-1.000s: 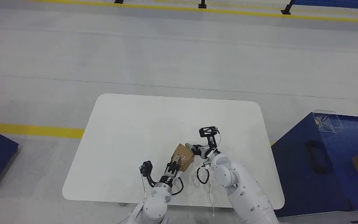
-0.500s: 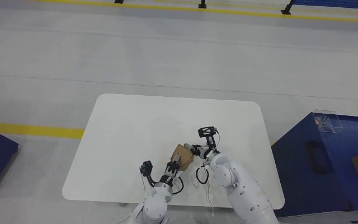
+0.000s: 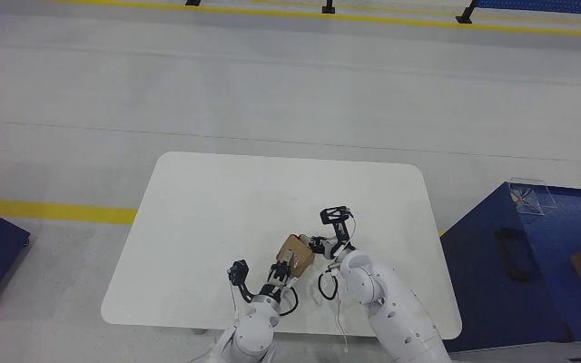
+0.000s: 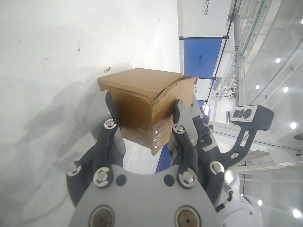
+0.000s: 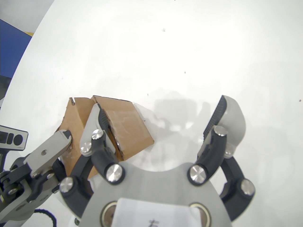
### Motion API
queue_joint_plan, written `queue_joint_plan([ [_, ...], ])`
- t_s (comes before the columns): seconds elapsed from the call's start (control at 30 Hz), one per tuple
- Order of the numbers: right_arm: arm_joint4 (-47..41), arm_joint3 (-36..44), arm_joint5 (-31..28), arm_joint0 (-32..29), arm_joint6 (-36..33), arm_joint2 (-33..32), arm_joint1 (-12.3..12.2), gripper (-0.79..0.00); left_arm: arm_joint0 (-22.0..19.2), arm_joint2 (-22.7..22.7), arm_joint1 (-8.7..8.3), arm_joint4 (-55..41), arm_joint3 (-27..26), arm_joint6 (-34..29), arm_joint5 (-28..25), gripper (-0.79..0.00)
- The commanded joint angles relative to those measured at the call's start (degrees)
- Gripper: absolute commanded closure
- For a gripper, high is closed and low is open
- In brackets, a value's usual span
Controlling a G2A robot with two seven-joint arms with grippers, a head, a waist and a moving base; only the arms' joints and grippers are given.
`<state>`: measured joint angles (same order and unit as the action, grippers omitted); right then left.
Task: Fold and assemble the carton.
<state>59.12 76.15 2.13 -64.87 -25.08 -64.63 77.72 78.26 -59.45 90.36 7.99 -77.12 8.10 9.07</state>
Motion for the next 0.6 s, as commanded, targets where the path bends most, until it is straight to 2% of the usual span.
queue_joint_plan([
  [0.0, 0.01, -0.23, 0.11, 0.16, -0.02, 0.02, 0.04, -0.785, -0.26, 0.26, 0.1, 0.41, 0.4, 0.49, 0.42, -0.425],
  [0.37, -2.55, -0.19, 1.12, 0.76, 0.65, -1.14, 0.28, -0.785, -1.36, 0.72, 0.5, 0.75, 1.58, 1.04, 1.34, -0.456],
  [0.57, -3.75, 2.68, -2.95, -1.16, -0.17, -2.06, -0.12, -0.785, -1.33, 0.51, 0.58, 0.77, 1.63, 1.02, 1.29, -0.456],
])
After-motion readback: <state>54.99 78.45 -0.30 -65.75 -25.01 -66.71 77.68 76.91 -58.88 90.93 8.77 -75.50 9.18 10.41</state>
